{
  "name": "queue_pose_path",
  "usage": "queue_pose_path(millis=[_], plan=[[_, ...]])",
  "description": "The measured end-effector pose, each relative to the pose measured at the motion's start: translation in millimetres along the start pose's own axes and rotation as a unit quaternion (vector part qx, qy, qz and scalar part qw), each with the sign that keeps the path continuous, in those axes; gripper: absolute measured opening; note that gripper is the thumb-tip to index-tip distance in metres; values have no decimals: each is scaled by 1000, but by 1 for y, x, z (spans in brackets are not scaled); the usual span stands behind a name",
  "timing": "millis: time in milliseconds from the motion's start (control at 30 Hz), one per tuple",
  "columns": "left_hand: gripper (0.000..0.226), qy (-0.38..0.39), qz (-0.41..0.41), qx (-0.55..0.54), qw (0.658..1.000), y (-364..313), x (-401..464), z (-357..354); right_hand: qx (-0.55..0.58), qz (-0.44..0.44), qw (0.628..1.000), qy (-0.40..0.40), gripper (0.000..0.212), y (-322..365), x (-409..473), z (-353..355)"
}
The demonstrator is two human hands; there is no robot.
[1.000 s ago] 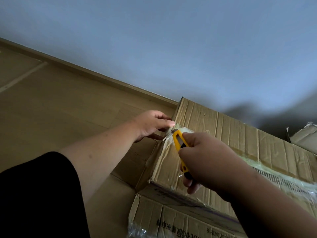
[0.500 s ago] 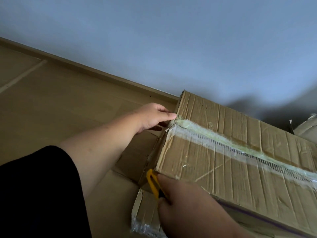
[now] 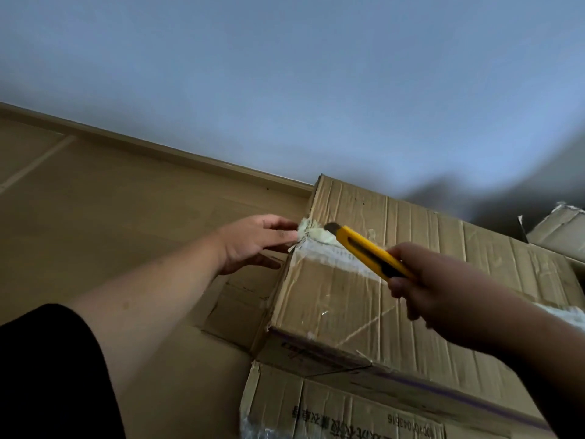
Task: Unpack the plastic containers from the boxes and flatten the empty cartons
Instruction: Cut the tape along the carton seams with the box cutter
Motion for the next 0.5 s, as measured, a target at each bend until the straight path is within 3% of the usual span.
queue_pose_path(millis=[100, 233, 400, 500], plan=[[37, -10, 3, 19, 1000, -4, -2, -7, -55, -9, 998, -15, 12, -16, 11, 0], [40, -35, 22, 39, 998, -7, -3, -16, -103, -3, 994, -38, 28, -21, 18, 1], [47, -65, 39, 104, 992, -6, -4, -20, -116, 26, 991, -65, 25, -21, 28, 16], [36, -95, 35, 106, 989, -7, -2, -25, -116, 42, 991, -58, 24, -20, 37, 20]])
Point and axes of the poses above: each hand's wrist, its own x-axis towards the middle knuckle, its own z-axis out of the back of the hand, y = z × x, the point moved 4 cm from there along x, towards the middle knuckle, and after that the axes turned 15 degrees about y, right-handed, at the moved point
